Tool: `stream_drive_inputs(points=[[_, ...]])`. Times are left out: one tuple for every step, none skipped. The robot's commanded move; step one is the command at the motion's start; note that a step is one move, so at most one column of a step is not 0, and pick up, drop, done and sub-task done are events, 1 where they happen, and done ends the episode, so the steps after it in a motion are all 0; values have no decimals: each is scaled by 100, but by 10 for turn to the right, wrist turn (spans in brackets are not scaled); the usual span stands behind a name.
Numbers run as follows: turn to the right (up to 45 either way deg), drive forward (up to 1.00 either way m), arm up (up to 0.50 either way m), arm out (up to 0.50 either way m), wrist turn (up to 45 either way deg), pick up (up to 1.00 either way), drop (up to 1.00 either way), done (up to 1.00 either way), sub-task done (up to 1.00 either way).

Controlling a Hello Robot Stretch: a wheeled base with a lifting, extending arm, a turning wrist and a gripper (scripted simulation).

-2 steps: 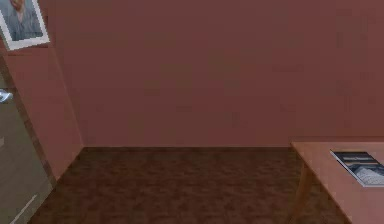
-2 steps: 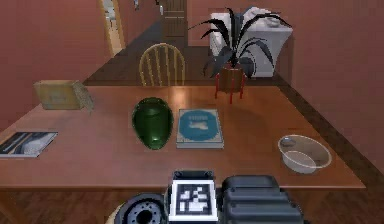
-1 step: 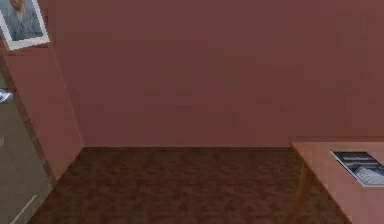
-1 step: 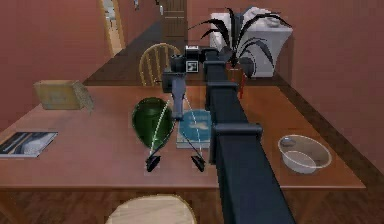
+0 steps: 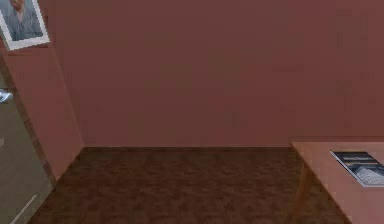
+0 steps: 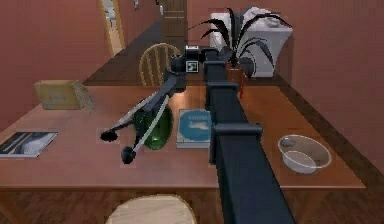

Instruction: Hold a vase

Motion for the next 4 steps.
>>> stream_drive_inputs(points=[[0, 0, 0, 0, 450, 0, 0, 0, 0], [0, 0, 0, 0, 450, 0, 0, 0, 0], [0, 0, 0, 0, 120, 0, 0, 0, 0], [0, 0, -24, 0, 0, 0, 0, 0, 0]])
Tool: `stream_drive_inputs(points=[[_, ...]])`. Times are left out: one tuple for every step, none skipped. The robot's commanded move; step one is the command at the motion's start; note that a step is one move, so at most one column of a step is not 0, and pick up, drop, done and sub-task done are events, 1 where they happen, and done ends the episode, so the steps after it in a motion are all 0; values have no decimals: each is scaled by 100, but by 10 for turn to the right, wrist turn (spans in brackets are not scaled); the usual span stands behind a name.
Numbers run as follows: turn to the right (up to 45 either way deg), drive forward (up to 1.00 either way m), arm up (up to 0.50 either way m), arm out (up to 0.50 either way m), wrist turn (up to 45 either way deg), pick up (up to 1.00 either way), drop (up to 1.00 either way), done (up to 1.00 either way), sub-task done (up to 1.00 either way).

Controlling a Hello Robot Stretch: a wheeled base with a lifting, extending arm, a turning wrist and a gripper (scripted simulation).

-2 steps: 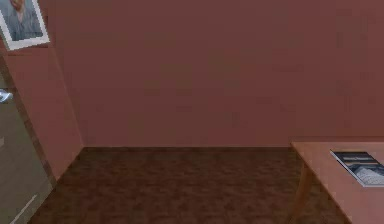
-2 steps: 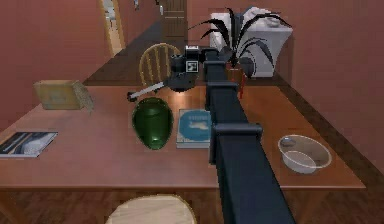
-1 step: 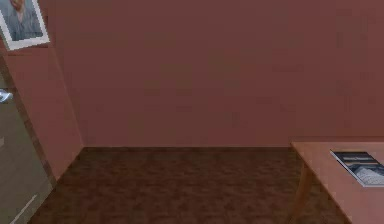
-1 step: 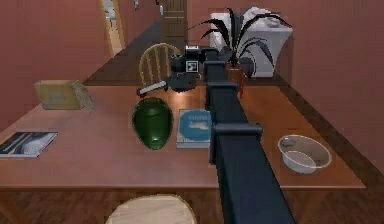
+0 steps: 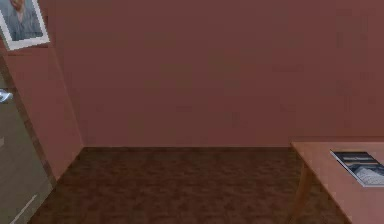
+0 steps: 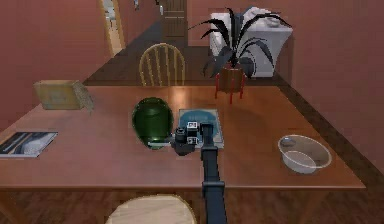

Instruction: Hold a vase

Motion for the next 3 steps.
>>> stream_drive_inputs(points=[[0, 0, 0, 0, 0, 100, 0, 0, 0], [0, 0, 10, 0, 0, 0, 0, 0, 0], [0, 0, 0, 0, 0, 0, 0, 100, 0]])
